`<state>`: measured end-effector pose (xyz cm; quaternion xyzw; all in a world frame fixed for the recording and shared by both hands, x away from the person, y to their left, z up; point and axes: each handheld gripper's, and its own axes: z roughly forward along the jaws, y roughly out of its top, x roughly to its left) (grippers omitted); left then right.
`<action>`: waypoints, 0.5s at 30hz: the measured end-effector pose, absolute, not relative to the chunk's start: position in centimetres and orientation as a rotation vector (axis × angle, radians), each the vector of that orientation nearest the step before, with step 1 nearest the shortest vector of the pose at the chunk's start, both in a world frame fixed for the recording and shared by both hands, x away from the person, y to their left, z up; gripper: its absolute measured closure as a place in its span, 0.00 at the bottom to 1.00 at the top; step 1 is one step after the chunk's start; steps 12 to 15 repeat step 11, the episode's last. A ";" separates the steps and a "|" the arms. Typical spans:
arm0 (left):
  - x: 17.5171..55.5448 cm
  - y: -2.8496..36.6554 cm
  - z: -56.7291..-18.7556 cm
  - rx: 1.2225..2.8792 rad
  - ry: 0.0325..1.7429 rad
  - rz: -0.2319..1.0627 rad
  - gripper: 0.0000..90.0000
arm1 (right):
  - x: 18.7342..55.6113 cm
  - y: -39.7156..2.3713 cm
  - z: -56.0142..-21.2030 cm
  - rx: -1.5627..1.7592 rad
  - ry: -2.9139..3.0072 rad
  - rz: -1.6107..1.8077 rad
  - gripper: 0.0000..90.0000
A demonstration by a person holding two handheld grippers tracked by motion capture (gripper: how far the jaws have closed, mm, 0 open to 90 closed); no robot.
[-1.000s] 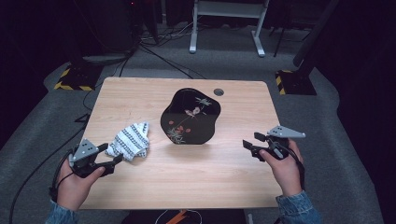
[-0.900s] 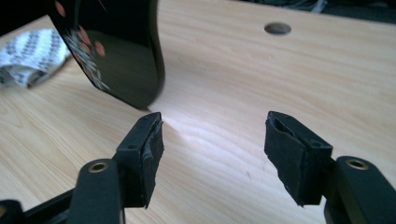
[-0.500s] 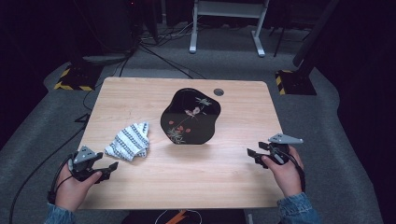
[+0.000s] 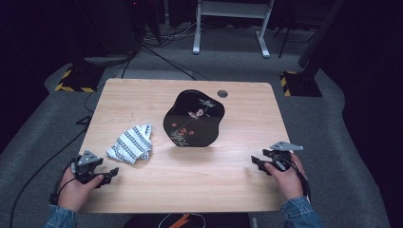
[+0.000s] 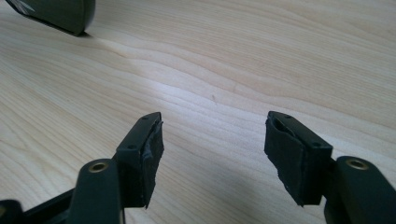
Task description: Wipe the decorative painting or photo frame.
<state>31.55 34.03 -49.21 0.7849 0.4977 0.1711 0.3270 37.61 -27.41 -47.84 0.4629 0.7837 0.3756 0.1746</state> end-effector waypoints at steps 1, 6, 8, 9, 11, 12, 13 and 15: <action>31.6 34.0 -49.3 2.058 1.304 0.450 0.27 | 37.6 -27.4 -48.0 1.313 2.227 1.058 0.42; 31.8 34.1 -49.6 2.067 1.314 0.438 0.27 | 37.6 -27.5 -48.6 1.320 2.231 1.041 0.42; 31.9 34.1 -49.6 2.079 1.309 0.436 0.26 | 37.6 -27.5 -48.9 1.333 2.232 1.026 0.42; 31.9 34.1 -49.6 2.079 1.309 0.436 0.26 | 37.6 -27.5 -48.9 1.333 2.232 1.026 0.42; 32.0 34.0 -49.6 2.082 1.307 0.433 0.26 | 37.5 -27.6 -49.1 1.333 2.238 1.019 0.42; 32.0 34.0 -49.6 2.082 1.307 0.433 0.26 | 37.5 -27.6 -49.1 1.333 2.238 1.019 0.42; 32.0 34.0 -49.6 2.082 1.307 0.433 0.26 | 37.5 -27.6 -49.1 1.333 2.238 1.019 0.42; 32.0 34.0 -49.6 2.082 1.307 0.433 0.26 | 37.5 -27.6 -49.1 1.333 2.238 1.019 0.42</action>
